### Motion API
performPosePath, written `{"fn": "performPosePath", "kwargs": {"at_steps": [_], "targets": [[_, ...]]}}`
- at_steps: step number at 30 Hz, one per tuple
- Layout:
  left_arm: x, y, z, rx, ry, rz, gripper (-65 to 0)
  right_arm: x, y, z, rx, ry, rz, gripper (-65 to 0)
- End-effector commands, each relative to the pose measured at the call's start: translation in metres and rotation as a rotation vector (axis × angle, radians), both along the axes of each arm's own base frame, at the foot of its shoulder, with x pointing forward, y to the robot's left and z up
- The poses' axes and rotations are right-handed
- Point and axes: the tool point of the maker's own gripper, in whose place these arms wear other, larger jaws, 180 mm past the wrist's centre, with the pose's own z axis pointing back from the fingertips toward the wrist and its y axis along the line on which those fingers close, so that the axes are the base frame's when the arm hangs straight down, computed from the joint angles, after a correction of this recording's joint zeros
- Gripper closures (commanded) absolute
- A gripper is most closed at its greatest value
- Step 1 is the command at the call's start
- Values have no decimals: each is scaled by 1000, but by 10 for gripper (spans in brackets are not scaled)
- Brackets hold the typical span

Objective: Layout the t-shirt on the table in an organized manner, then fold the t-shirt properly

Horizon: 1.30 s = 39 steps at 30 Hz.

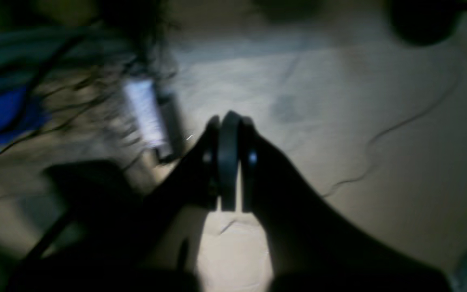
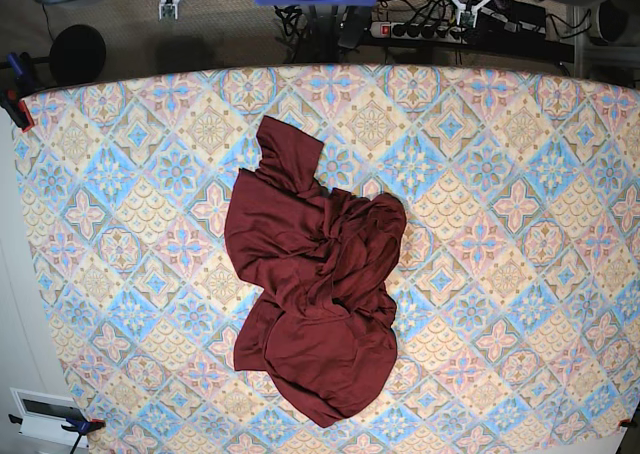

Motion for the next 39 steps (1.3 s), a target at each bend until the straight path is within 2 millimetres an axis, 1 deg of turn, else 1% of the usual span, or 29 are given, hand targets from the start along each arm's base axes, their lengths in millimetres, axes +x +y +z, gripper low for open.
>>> {"fn": "performPosePath", "kwargs": {"at_steps": [1, 3, 4, 5, 6, 9, 10, 11, 13, 15, 18, 20, 25, 28, 29, 31, 34, 35, 36, 37, 39], "targets": [[-13, 10, 8, 18, 7, -13, -2, 7, -17, 10, -34, -39, 11, 0], [-10, 12, 21, 17, -30, -44, -2, 12, -11, 24, -21, -75, 25, 0], [-9, 8, 27, 9, -43, -70, -2, 14, -8, 30, -14, -92, 32, 0], [-6, 4, 32, -3, -58, -107, -2, 20, -5, 37, -8, -119, 38, 0], [-4, 0, 38, -15, -70, -149, -2, 25, -6, 44, -13, -141, 38, 0], [-4, -16, 53, -52, -98, -205, -2, 40, -24, 63, -52, -201, 14, 0], [-4, -19, 58, -59, -109, -211, -2, 45, -27, 69, -62, -222, 11, 0], [-4, -21, 64, -65, -119, -221, -2, 47, -30, 76, -70, -235, 9, 0], [0, -23, 77, -74, -149, -245, -2, 53, -32, 89, -76, -268, 14, 0], [10, -31, 93, -93, -193, -272, -2, 64, -27, 101, -70, -308, 27, 0], [22, -48, 117, -129, -258, -293, -2, 73, -19, 119, -58, -351, 47, 0], [31, -52, 133, -144, -295, -318, -2, 83, -13, 132, -49, -391, 61, 0], [63, -66, 177, -250, -409, -261, -2, 113, 6, 173, -21, -514, 99, 0], [84, -72, 200, -313, -469, -232, -2, 127, 17, 193, -5, -571, 118, 0], [91, -73, 207, -329, -487, -234, -2, 130, 20, 197, 2, -575, 123, 0], [105, -74, 219, -337, -526, -246, -2, 128, 23, 197, 8, -543, 129, 0], [126, -66, 238, -311, -593, -249, -2, 130, 23, 194, 10, -515, 131, 0], [131, -64, 241, -301, -600, -247, -2, 140, 24, 197, 11, -541, 133, 0], [140, -63, 246, -294, -617, -251, -2, 148, 30, 198, 24, -560, 138, 0], [153, -64, 251, -291, -645, -258, -2, 156, 39, 199, 47, -580, 147, 0], [171, -64, 255, -281, -672, -265, -2, 174, 55, 203, 83, -625, 164, 0]]}}
